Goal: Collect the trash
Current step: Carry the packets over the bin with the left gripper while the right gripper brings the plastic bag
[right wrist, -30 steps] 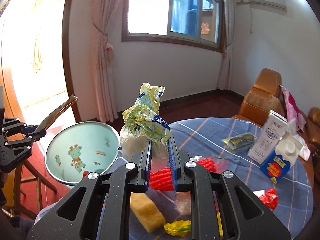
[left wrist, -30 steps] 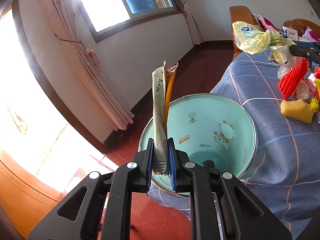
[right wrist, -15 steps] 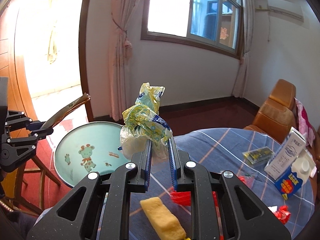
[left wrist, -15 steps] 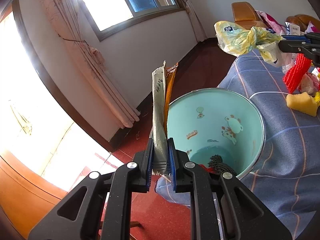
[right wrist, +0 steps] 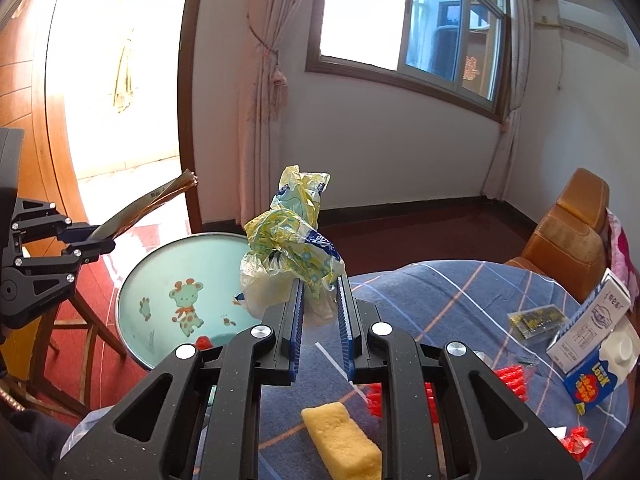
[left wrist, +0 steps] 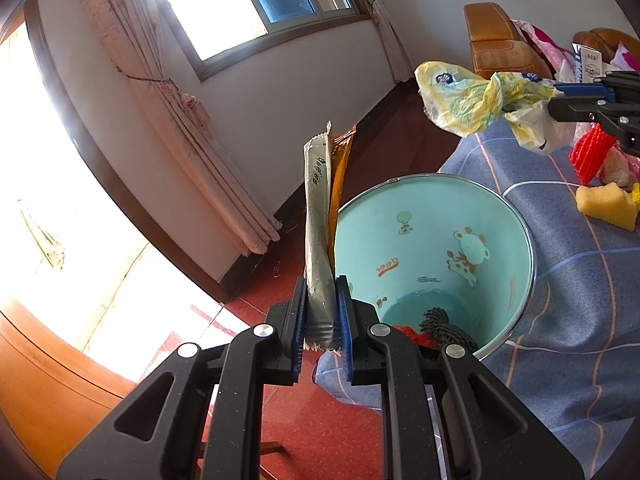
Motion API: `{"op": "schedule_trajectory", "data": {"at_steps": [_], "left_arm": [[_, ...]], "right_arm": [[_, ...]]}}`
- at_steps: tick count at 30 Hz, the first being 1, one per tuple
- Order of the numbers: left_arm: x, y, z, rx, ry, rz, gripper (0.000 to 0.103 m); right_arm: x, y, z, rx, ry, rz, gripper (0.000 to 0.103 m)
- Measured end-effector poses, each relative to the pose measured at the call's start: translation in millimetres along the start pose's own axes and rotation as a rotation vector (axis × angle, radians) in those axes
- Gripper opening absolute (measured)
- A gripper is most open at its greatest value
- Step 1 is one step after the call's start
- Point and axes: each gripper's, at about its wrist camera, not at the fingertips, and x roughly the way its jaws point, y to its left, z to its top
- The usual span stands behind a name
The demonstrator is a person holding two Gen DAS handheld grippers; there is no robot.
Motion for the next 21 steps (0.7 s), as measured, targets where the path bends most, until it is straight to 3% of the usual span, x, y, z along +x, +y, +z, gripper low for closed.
{"op": "schedule_trajectory", "data": {"at_steps": [21], "left_arm": [[3.8, 0.8, -1.6, 0.007, 0.008, -0.020, 0.015]], "right_arm": [[1.9, 11.2, -0.3, -0.029, 0.013, 0.013, 0.017]]}}
